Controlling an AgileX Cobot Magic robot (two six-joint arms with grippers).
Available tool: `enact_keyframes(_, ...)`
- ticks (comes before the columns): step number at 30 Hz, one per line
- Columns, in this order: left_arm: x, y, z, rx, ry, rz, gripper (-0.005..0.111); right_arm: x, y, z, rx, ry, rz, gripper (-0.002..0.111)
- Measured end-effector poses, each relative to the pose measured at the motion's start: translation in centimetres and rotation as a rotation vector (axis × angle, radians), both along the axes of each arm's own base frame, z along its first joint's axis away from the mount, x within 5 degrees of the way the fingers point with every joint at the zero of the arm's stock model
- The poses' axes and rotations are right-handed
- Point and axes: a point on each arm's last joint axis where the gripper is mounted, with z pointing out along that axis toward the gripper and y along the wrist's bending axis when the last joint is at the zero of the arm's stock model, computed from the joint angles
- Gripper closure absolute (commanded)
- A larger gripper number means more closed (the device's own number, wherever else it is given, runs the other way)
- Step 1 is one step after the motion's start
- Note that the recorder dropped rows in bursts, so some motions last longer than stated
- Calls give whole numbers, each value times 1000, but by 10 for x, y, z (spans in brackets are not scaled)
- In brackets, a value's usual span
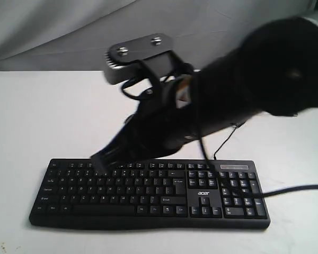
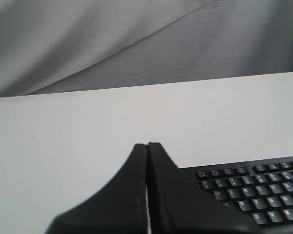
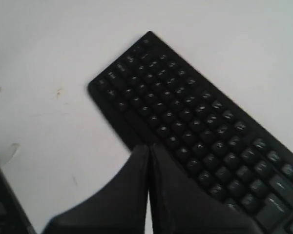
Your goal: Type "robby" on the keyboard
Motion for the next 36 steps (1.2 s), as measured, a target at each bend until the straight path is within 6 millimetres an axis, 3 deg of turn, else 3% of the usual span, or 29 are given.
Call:
enact_keyframes(5, 0, 0, 0, 0, 0, 0, 107, 21, 48, -17, -7, 89, 118, 108)
enact_keyframes(8, 0, 0, 0, 0, 0, 0, 107, 36, 67, -32, -25, 91, 140, 108)
enact_keyframes(18, 0, 0, 0, 0, 0, 0, 107, 75, 110, -101, -139, 88, 193, 108)
enact_keyframes(24, 0, 0, 0, 0, 0, 0, 107, 85, 113, -125, -128, -15, 169, 108)
enact_keyframes(29, 0, 0, 0, 0, 0, 0, 107, 81, 106, -150, -161, 7, 159, 108)
enact_keyframes(36, 0, 0, 0, 0, 0, 0, 107, 84, 109, -162, -157, 0, 157, 108)
